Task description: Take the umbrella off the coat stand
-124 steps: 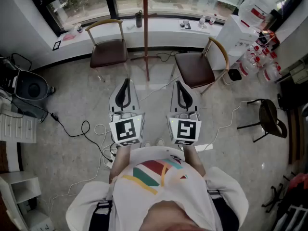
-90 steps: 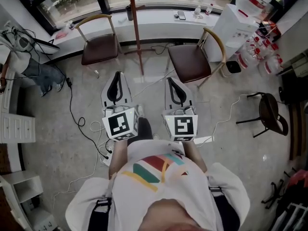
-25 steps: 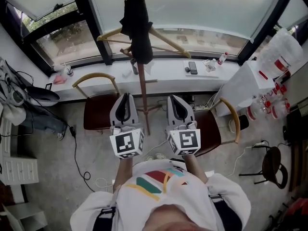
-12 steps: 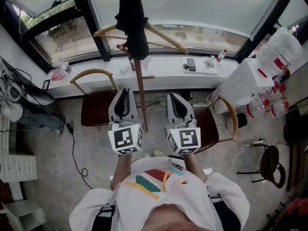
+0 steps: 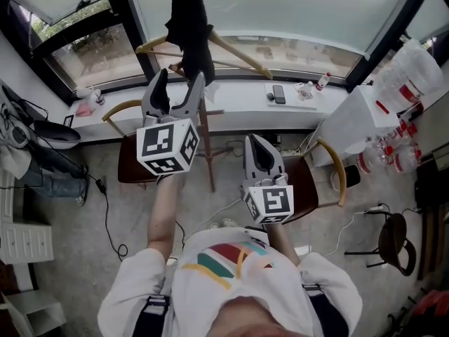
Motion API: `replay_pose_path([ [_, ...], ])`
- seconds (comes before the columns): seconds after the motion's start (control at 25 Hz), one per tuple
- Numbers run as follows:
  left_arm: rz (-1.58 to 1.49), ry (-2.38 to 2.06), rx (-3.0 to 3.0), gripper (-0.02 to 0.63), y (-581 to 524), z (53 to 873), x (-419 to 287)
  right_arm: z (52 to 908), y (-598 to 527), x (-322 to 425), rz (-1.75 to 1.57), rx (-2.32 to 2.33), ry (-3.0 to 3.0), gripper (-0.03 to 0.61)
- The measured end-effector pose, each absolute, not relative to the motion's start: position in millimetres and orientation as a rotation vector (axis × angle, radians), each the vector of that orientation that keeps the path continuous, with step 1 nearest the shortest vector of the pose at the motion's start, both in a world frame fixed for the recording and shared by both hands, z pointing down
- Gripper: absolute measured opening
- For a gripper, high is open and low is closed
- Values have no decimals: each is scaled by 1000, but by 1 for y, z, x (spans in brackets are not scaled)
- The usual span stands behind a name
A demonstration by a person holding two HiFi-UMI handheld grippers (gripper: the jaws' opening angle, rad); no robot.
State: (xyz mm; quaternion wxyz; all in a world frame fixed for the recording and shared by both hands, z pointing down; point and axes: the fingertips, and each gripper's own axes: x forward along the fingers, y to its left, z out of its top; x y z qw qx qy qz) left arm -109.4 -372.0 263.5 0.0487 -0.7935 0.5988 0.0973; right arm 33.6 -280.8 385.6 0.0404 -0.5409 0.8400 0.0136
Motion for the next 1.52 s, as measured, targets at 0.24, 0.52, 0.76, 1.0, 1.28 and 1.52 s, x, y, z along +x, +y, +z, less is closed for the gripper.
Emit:
replay_pose_path([
  [0.24,158,1853,-2494,330,-420,252,-108,386,-281,36,34,-1647,2576,0],
  [0.52,130,1836,-2629,333,-448,247,-105,389,-281,39,7,-1636,2580,0],
  [0.76,91,1791,-2700,336,-457,246,-103,388,-282,34,18,-1620,2591,0],
  [1.0,-85,1657,-2787,334,-460,257,-89,392,-282,32,19,-1622,2600,0],
  [1.28,-124,1622,-2828,333,-462,260,-89,396,-281,38,21,-1640,2595,0],
  [1.52,-196,1579,-2870,298,-462,265,-85,398,-281,46,19,-1660,2587,0],
])
